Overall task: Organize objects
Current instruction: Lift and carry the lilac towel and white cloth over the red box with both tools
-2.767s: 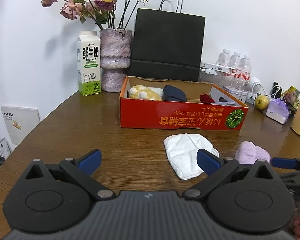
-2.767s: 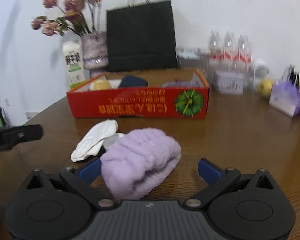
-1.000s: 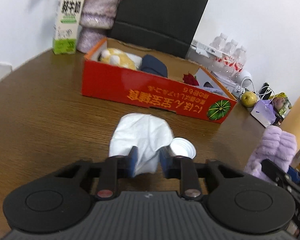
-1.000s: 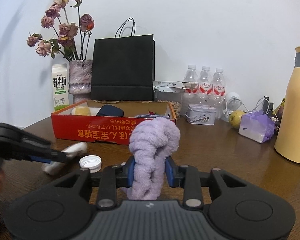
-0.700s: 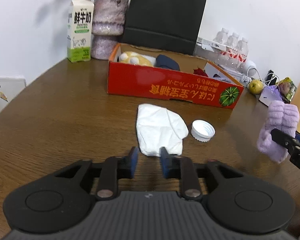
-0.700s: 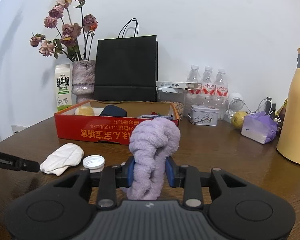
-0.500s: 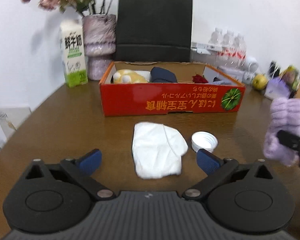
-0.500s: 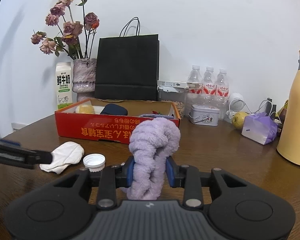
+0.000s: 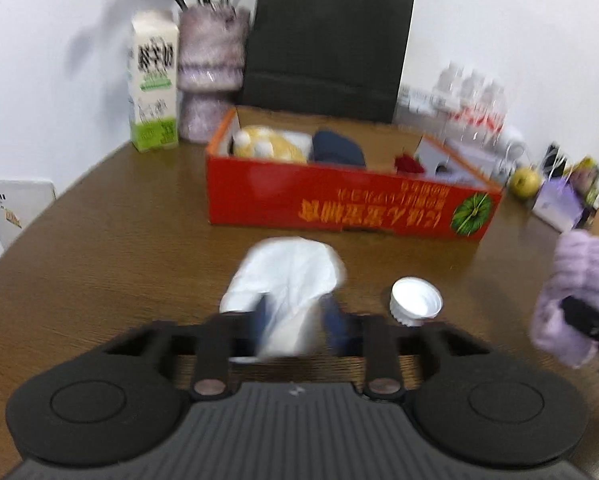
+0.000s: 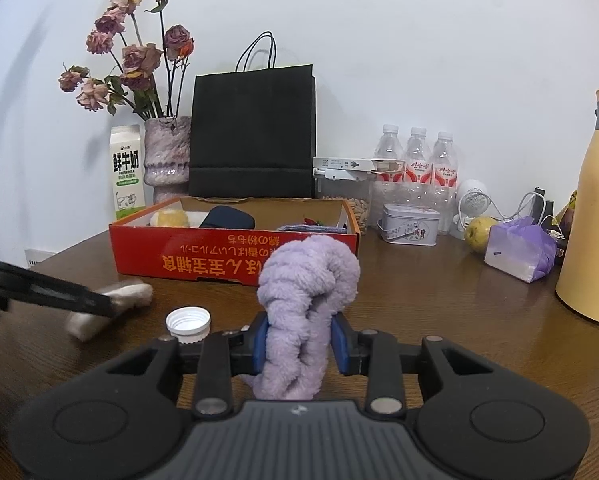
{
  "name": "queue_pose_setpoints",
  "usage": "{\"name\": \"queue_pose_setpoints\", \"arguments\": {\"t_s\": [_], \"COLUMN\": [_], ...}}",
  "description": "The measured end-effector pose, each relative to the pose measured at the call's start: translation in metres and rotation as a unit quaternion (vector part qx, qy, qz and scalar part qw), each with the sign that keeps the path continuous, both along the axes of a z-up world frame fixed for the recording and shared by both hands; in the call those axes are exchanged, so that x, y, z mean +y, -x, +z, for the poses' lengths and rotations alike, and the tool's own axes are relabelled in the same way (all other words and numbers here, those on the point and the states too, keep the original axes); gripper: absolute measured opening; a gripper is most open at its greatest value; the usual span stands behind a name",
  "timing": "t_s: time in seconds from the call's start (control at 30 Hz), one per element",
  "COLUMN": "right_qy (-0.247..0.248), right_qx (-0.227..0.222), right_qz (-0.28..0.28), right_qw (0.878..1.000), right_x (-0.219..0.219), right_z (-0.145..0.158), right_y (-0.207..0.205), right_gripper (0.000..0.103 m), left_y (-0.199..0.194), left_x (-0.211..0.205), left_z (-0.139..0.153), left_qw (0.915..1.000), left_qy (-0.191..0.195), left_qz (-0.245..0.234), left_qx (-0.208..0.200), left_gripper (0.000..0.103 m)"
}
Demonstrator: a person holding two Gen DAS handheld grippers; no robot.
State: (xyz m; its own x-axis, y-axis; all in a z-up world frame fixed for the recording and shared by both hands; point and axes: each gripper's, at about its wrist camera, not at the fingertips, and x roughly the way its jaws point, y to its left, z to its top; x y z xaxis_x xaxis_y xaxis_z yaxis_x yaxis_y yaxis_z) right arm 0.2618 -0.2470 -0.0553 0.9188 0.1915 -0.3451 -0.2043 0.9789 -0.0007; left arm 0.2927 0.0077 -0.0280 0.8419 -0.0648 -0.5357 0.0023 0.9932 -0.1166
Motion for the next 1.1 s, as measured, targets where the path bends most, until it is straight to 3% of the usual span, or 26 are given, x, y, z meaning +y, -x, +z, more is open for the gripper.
{"name": "queue_pose_setpoints", "arguments": {"t_s": [0.1, 0.27, 0.3, 0.33, 0.4, 0.5, 0.7, 0.77, 0.8, 0.9, 1.0, 1.1], "right_qy": [0.000, 0.001, 0.002, 0.003, 0.004, 0.006, 0.005, 0.005, 0.003, -0.001, -0.002, -0.006], "right_qx": [0.001, -0.001, -0.001, 0.000, 0.001, 0.001, 0.003, 0.004, 0.005, 0.006, 0.004, 0.000], "right_qz": [0.003, 0.009, 0.009, 0.009, 0.009, 0.010, 0.010, 0.010, 0.010, 0.010, 0.011, 0.014], "right_qw": [1.000, 1.000, 1.000, 1.000, 1.000, 1.000, 1.000, 1.000, 1.000, 1.000, 1.000, 1.000], "right_x": [0.001, 0.001, 0.002, 0.002, 0.003, 0.004, 0.005, 0.004, 0.004, 0.002, 0.002, 0.001], "right_z": [0.000, 0.001, 0.001, 0.000, 0.000, 0.000, 0.000, 0.000, 0.000, 0.000, 0.000, 0.001], "right_y": [0.000, 0.001, 0.002, 0.002, 0.002, 0.002, 0.001, 0.001, 0.000, 0.000, 0.001, 0.002], "right_gripper": [0.031, 0.031, 0.031, 0.032, 0.032, 0.032, 0.032, 0.032, 0.032, 0.032, 0.032, 0.032], "left_y": [0.018, 0.032, 0.031, 0.029, 0.022, 0.005, -0.058, -0.063, -0.060, -0.043, -0.016, 0.014], "left_x": [0.007, 0.008, 0.008, 0.007, 0.004, -0.002, 0.001, 0.002, 0.003, 0.013, 0.018, 0.025], "left_z": [0.006, -0.004, -0.005, -0.005, -0.005, -0.003, -0.023, -0.024, -0.022, -0.015, -0.002, 0.009], "left_qw": [0.9997, 0.9998, 0.9998, 0.9998, 0.9990, 0.9979, 0.9909, 0.9909, 0.9920, 0.9967, 0.9989, 0.9994], "left_qy": [-0.006, -0.018, -0.018, -0.021, -0.038, -0.051, -0.048, -0.053, -0.051, -0.009, -0.002, 0.005], "left_qz": [-0.001, -0.010, -0.007, -0.001, 0.023, 0.039, 0.091, 0.096, 0.093, 0.057, 0.041, 0.030], "left_qx": [-0.024, -0.002, 0.001, 0.003, 0.002, 0.001, 0.086, 0.078, 0.070, 0.057, 0.022, -0.019], "left_gripper": [0.025, 0.026, 0.037, 0.069, 0.102, 0.103, 0.103, 0.096, 0.072, 0.061, 0.045, 0.044]}}
